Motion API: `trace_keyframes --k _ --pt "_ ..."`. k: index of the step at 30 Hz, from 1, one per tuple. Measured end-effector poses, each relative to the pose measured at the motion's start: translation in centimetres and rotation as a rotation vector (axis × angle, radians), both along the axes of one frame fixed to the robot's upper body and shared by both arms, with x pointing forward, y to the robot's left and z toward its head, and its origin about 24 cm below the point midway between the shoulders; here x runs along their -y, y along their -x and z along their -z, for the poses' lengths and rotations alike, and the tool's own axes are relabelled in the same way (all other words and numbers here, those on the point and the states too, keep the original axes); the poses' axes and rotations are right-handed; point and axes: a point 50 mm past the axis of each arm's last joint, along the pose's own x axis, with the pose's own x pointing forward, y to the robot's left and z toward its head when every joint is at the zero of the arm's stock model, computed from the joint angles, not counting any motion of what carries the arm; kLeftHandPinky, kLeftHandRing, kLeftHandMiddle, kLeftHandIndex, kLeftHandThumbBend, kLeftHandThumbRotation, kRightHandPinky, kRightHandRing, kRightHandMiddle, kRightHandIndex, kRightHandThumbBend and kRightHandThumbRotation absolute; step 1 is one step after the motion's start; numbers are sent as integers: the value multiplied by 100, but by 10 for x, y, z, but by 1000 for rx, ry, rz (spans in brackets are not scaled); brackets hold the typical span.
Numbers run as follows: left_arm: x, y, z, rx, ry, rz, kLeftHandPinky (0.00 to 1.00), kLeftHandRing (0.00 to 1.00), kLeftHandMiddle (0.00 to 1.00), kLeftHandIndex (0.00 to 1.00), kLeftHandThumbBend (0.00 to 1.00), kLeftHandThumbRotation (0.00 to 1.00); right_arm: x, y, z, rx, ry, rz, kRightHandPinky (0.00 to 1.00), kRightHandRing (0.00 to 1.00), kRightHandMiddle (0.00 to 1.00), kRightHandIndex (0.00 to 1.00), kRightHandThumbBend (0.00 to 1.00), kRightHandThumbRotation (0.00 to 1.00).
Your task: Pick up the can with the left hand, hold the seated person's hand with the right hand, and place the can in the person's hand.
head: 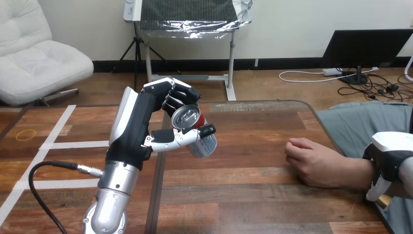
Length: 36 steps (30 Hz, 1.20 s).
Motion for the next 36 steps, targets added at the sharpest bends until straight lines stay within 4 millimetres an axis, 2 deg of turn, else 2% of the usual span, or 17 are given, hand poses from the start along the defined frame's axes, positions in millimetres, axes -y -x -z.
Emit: trace_keyframes --k 24,30,36 --pt "0 0 0 0 1 0 37 42 48 51 63 0 0 0 2 27 -21 -13 43 53 60 67 73 0" --pt "0 0 0 0 1 0 37 42 49 51 63 0 0 0 2 25 -17 -8 39 50 58 64 72 0" --pt "0 0 0 -1 0 -1 38 43 49 51 63 0 0 -1 3 26 -28 -2 37 47 56 57 71 0"
